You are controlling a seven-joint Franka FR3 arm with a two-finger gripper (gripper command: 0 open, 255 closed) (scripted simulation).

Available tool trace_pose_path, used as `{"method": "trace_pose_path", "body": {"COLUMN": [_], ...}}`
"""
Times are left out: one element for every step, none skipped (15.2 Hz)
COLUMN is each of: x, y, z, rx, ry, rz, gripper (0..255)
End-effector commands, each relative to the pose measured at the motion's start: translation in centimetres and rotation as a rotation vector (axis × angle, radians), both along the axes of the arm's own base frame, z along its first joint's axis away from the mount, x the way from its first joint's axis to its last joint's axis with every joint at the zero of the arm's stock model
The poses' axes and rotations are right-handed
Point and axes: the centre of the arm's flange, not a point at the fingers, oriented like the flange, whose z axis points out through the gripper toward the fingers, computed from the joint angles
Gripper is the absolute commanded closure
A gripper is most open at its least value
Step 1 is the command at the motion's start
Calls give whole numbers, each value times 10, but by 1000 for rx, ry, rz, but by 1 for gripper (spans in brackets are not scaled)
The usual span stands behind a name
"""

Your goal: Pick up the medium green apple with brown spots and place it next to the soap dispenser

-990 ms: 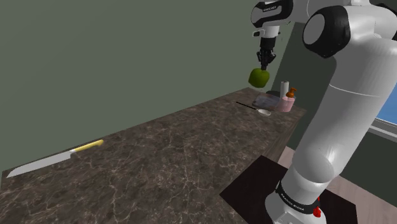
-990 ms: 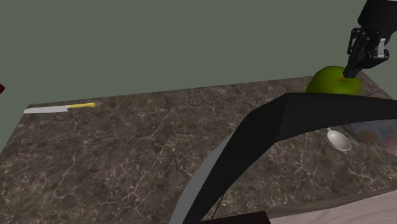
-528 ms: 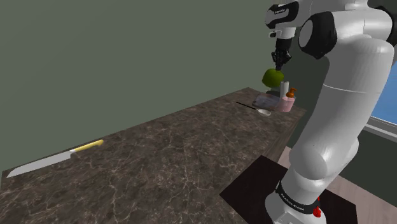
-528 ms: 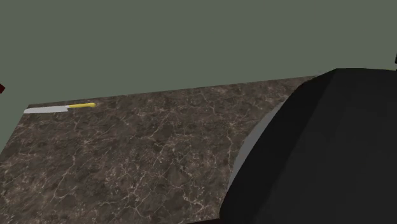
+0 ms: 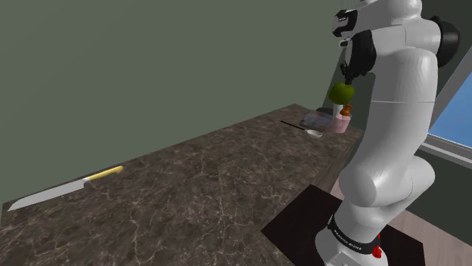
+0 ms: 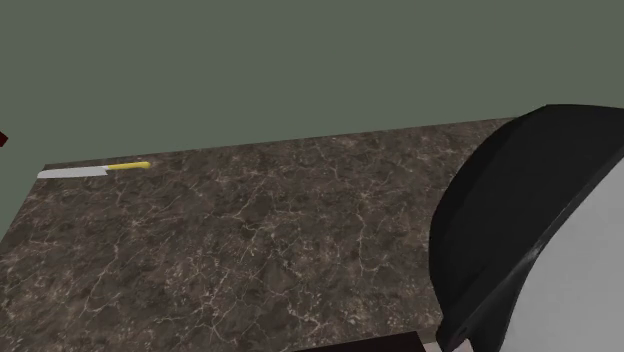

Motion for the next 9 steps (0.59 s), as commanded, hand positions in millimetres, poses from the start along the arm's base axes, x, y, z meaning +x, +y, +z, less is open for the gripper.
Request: {"method": "trace_pose_path", "body": {"x": [-18,-27,-36,-36,-36,-36,-36,-36,-36], "y": [-19,-29,-39,-39,-39,-39,-39,-39,-39], "z": [0,0,0,-6,-11,-16,-22,-27,-32], "rx": [0,0,0,0,0,0,0,0,0], "ry": [0,0,0,0,0,0,0,0,0], "rz": [2,2,2,2,2,2,2,2,2], "gripper": [255,255,255,255,255,255,255,255,255]}}
